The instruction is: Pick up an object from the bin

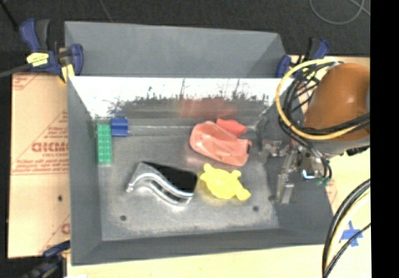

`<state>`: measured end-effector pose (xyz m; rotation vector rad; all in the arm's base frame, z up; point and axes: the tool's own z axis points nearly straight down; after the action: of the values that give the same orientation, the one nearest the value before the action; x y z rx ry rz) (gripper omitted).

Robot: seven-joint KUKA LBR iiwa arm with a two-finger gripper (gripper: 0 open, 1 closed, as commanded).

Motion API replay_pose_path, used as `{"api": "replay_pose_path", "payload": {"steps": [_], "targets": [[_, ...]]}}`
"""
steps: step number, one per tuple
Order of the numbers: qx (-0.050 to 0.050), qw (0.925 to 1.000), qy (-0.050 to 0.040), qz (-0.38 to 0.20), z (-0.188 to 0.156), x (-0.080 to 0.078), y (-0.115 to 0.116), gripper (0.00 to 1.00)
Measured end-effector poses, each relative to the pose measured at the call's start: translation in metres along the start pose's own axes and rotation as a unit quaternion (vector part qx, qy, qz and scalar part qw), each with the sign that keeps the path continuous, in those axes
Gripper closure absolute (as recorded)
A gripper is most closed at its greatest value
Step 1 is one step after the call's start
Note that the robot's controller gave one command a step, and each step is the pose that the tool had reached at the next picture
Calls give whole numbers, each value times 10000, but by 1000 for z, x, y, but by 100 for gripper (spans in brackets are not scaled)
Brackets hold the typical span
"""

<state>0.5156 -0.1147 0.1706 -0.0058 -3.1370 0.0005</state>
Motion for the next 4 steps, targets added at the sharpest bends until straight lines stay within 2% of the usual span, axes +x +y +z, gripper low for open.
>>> {"api": "replay_pose_path", "payload": {"steps": [1,2,3,4], "targets": [[7,10000,-40,-19,-4,-2,0,0],[2,9988,-49,495,40,-5,27,0],[6,9987,-22,506,56,-4,42,0],[2,9988,-73,486,48,-18,60,0]]}}
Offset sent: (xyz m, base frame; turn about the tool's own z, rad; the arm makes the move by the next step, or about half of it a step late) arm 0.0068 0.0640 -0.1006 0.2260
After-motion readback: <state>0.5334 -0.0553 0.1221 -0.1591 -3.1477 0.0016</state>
